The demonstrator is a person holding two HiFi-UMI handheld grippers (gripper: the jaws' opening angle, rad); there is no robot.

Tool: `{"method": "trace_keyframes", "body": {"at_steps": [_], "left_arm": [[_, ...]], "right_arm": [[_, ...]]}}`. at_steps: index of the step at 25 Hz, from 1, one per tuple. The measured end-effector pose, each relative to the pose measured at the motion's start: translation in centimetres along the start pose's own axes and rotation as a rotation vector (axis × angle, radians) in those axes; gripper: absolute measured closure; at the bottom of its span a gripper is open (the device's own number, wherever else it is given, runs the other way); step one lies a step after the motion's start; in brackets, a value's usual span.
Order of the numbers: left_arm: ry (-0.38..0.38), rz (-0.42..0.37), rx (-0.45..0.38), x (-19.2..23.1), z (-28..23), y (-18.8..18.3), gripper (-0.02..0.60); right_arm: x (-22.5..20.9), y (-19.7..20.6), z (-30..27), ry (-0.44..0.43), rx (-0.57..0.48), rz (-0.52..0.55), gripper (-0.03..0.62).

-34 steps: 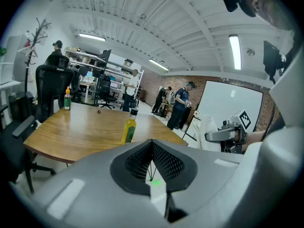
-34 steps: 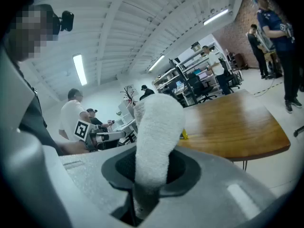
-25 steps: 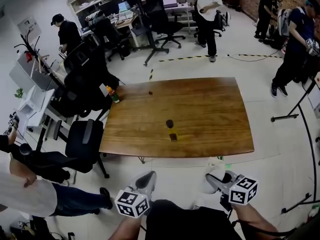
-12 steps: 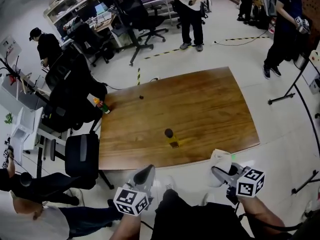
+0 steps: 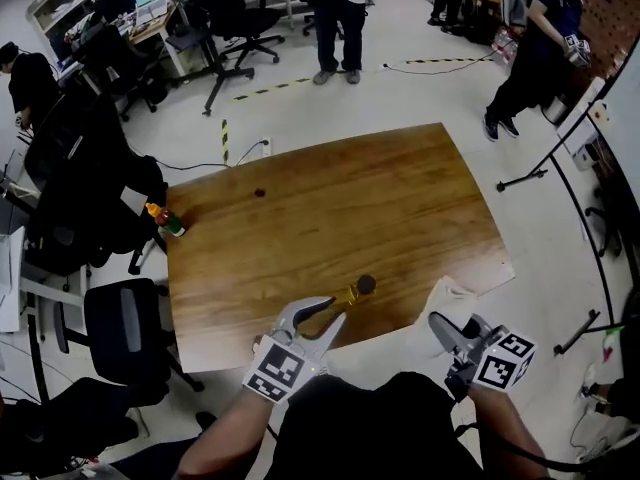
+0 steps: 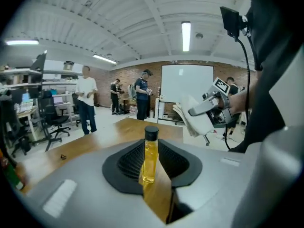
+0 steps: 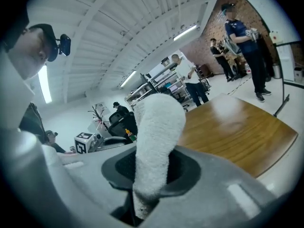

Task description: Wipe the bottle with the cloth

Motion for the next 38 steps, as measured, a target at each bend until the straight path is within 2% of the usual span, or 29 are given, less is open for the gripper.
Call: {"method": "trace_keyframes", "body": {"at_steps": [3, 7, 9, 13, 20, 23, 31, 35, 38], "left_arm": [[0.101, -0.071, -0.006, 1.0, -0.8, 1.0, 0.451], [0.159, -0.056, -0.012, 1.3, -1.4, 2.1, 0.420], [0.182, -0.065, -0.003, 0.9, -2.7, 2.0, 0.397], [0.221, -0.116, 0.014, 0.0, -5.4, 2.1, 0.311], [0.225, -0.127, 0.031, -0.8, -8.5, 1.9, 0.315], [0.232, -0.135, 0.020, -1.2, -9.0, 1.9, 0.391], [0.282, -0.179, -0.027, -1.7, -9.5, 1.9, 0.407], [0.309, -0.204, -0.039, -2.2, -9.6, 1.8, 0.410], [0.326, -0.214, -0.050, -2.1, -9.6, 1.9, 0.410]], "right_arm": [[1.2, -0.3, -1.2, 0.072, -0.052, 0.001, 0.522], [1.3, 0.1, -1.5, 0.135, -0.065, -0.029, 0.522], [0.7, -0.8, -1.2, 0.147, -0.080, -0.029, 0.522], [-0.7, -1.7, -1.7, 0.129, -0.097, -0.041, 0.522], [-3.1, -2.6, -3.8, 0.052, -0.084, -0.056, 0.522], [-4.1, -2.4, -4.3, 0.014, -0.057, -0.060, 0.522], [-5.7, -2.0, -4.2, -0.035, -0.036, -0.073, 0.522], [-4.3, -3.8, -4.6, -0.088, -0.015, -0.031, 0.522], [-0.9, -6.8, -7.1, -0.199, -0.034, 0.026, 0.522]]}}
Point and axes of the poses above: the fingertips, and each gripper's own axes: z backward along the fingers, x to its left, y out of its underside, the point moved 4 cm from there along z, backward along the fingers, and after that the axes turned 12 degrees about -y, right-handed, at the moved point
